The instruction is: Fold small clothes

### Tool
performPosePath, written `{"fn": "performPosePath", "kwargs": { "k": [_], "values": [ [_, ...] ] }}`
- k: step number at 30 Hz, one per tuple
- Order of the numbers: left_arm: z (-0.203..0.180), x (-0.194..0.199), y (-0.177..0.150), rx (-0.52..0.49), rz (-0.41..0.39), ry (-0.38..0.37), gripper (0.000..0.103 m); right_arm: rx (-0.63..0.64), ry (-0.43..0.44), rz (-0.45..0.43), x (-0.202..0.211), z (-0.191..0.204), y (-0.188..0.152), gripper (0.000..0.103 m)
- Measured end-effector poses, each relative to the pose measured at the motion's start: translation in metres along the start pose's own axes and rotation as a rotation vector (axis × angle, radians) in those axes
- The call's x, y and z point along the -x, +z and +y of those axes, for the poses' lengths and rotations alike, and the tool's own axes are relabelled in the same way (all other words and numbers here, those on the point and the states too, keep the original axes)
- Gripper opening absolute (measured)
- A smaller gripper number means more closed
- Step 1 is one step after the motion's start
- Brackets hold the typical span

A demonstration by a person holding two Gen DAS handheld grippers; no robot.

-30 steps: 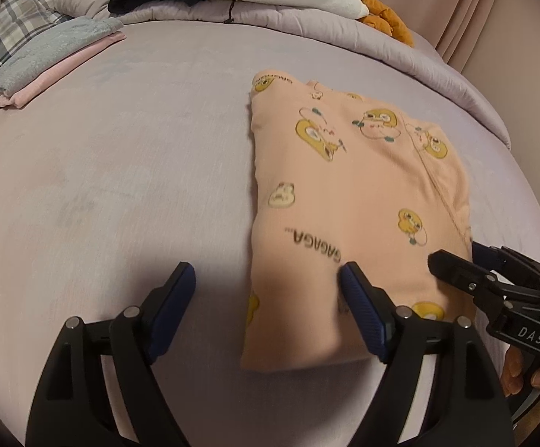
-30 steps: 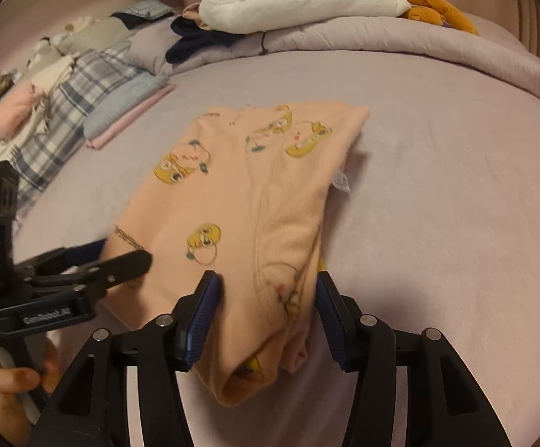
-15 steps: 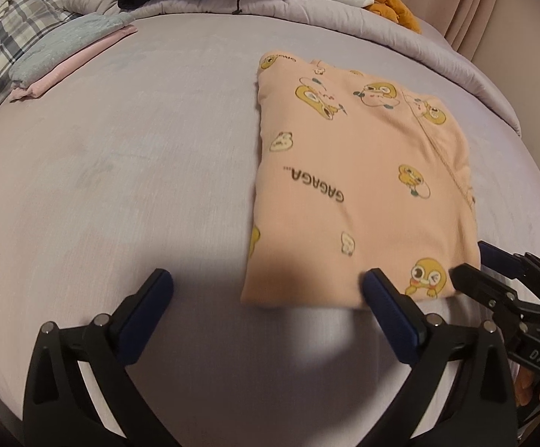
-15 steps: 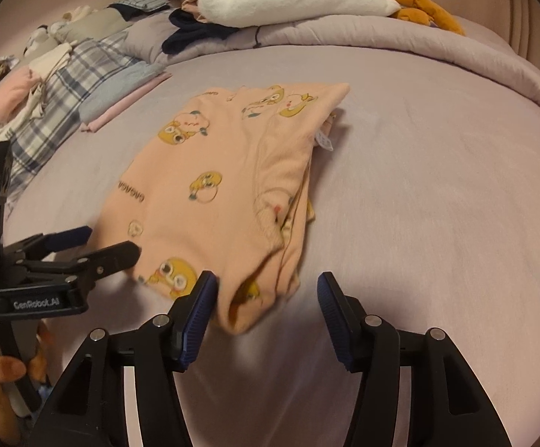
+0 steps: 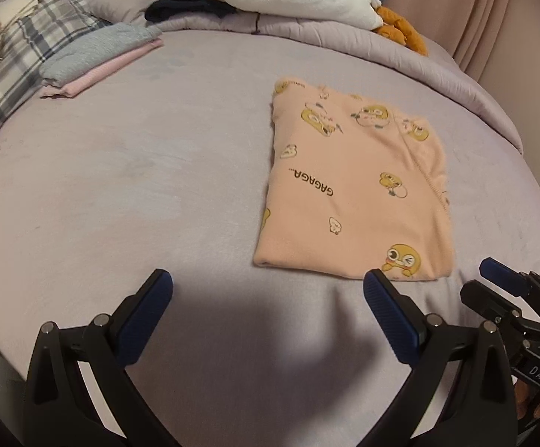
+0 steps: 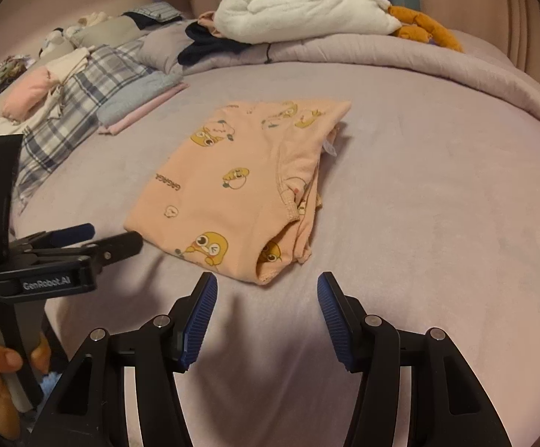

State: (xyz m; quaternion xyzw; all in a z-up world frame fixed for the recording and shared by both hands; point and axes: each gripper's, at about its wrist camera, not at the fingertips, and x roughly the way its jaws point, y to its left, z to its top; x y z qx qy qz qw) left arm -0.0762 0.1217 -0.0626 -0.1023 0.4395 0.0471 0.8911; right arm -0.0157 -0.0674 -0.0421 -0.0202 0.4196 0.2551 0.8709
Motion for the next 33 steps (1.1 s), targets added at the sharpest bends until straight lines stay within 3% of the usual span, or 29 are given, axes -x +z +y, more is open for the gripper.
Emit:
{"fn": "performPosePath", "kwargs": {
  "k": [2,5,11,15,18,22,33],
  "values": [
    [-0.002,0.01,-0.001,-0.006,-0.013,0.003,0.103,0.005,0.004,-0.016,0.006,0.003,-0.001,0.058],
    [-0.005,0.023,-0.002,-0.006,-0.03,-0.012,0.103,0.016,-0.002,-0.052,0.017,0.007,-0.003,0.071],
    [-0.018,0.044,-0.004,-0.043,-0.064,0.08,0.103,0.028,0.009,-0.088,0.031,0.012,-0.003,0.076],
    [-0.016,0.054,-0.005,-0.028,-0.072,0.04,0.103,0.018,0.029,-0.107,0.04,0.013,-0.004,0.092],
    [-0.019,0.061,-0.005,-0.034,-0.082,0.043,0.103,0.009,0.054,-0.106,0.044,0.012,-0.004,0.098],
    [-0.022,0.068,-0.006,-0.035,-0.093,0.035,0.103,0.013,0.048,-0.112,0.048,0.015,-0.004,0.102],
    [-0.024,0.075,-0.008,-0.05,-0.113,0.108,0.103,-0.01,0.027,-0.12,0.05,0.013,0.002,0.102]
  ]
}}
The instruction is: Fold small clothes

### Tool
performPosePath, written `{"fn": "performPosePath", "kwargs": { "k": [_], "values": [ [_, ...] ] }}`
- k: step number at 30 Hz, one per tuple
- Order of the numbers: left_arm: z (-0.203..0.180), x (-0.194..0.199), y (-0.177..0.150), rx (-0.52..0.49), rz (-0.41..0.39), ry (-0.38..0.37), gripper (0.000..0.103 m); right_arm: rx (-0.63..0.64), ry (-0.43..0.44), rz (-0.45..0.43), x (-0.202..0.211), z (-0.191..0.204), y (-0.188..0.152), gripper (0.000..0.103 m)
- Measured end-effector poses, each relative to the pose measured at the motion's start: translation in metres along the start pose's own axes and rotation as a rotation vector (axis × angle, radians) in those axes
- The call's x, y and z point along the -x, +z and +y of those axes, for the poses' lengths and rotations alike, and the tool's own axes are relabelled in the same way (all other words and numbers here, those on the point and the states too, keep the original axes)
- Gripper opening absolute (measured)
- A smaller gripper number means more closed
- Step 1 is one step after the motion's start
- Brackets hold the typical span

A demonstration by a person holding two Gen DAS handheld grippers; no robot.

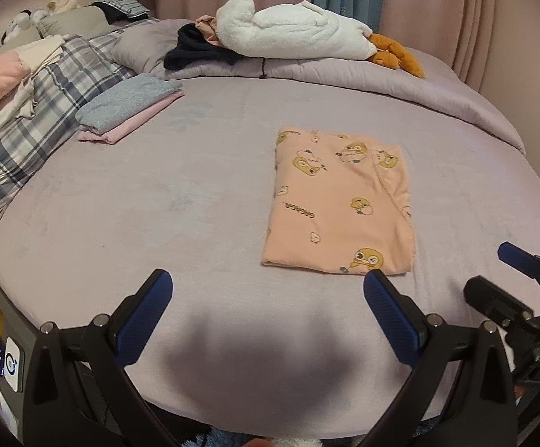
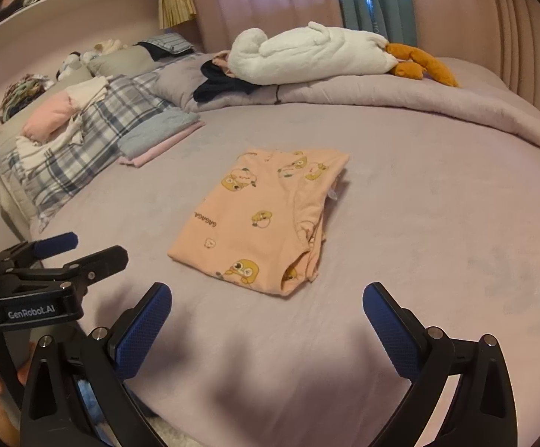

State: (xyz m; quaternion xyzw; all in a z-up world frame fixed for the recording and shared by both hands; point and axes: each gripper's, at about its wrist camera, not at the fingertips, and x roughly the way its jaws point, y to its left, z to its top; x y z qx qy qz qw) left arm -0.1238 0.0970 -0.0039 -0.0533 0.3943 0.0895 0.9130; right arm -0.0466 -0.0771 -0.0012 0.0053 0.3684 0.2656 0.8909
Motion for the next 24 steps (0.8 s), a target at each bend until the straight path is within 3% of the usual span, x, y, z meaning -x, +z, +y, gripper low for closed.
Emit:
{"fn": "performPosePath", "kwargs": {
  "k": [24],
  "values": [
    [-0.0042,-0.0017,0.0054,-0.007,0.01,0.011,0.103,-0.017,0.022,0.006,-0.0022,-0.0022,0.0032,0.102]
  ]
}}
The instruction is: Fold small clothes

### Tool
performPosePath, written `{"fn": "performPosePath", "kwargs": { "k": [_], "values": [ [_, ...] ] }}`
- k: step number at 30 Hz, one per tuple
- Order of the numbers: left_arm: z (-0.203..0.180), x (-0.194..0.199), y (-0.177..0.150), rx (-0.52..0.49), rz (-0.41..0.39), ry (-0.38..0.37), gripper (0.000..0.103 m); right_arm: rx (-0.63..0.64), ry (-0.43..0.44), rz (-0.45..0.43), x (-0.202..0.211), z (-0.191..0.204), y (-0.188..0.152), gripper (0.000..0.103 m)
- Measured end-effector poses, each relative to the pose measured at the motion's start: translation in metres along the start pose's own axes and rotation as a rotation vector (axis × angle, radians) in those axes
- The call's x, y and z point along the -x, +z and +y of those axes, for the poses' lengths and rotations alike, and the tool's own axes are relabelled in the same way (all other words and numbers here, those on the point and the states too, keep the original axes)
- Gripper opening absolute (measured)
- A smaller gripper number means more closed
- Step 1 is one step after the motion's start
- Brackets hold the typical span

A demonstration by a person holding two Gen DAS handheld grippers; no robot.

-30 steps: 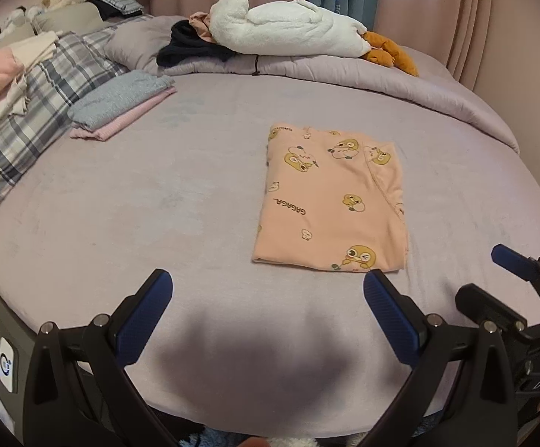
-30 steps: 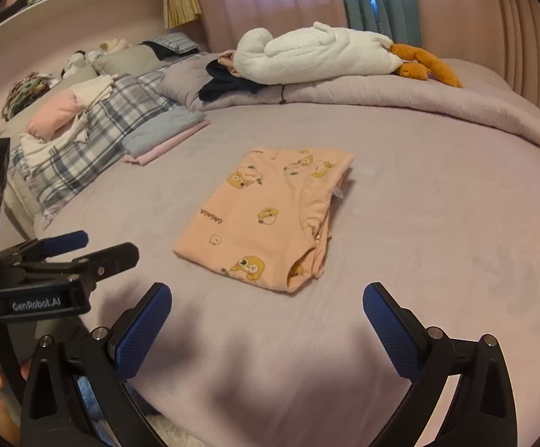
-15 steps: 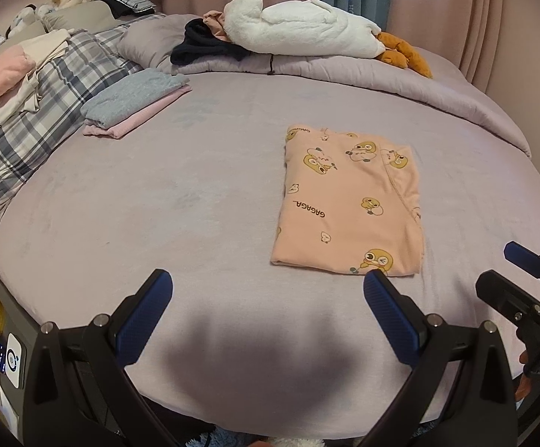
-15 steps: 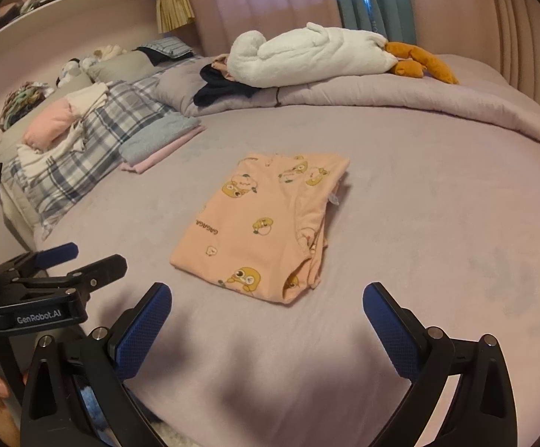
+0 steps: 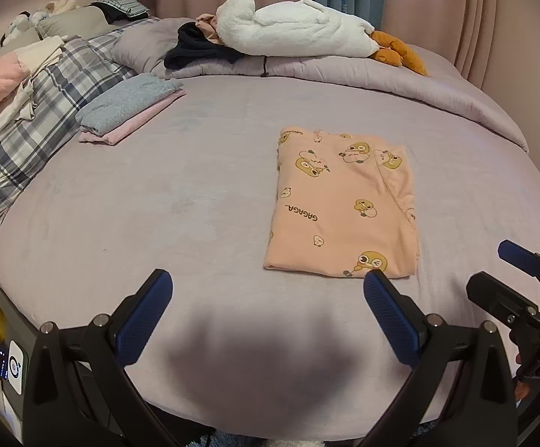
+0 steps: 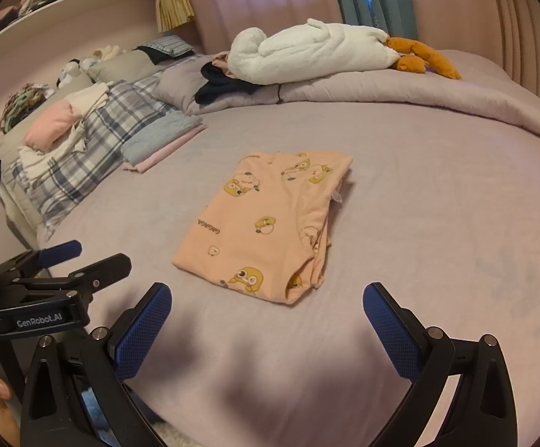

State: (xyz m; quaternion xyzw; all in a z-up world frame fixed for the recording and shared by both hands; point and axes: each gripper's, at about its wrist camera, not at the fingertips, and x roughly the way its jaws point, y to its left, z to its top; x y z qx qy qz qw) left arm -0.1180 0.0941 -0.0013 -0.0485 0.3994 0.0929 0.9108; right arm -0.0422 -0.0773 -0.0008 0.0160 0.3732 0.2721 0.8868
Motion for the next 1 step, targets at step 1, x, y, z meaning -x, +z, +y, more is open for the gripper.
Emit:
{"fn": "performPosePath", "kwargs": {
  "k": [1],
  "values": [
    [-0.0005,-0.0003,0.0003,-0.001,0.0,-0.001,0.103,0.001,0.0,0.0,0.0002,0.0006,-0.0005,0.102]
  ]
}}
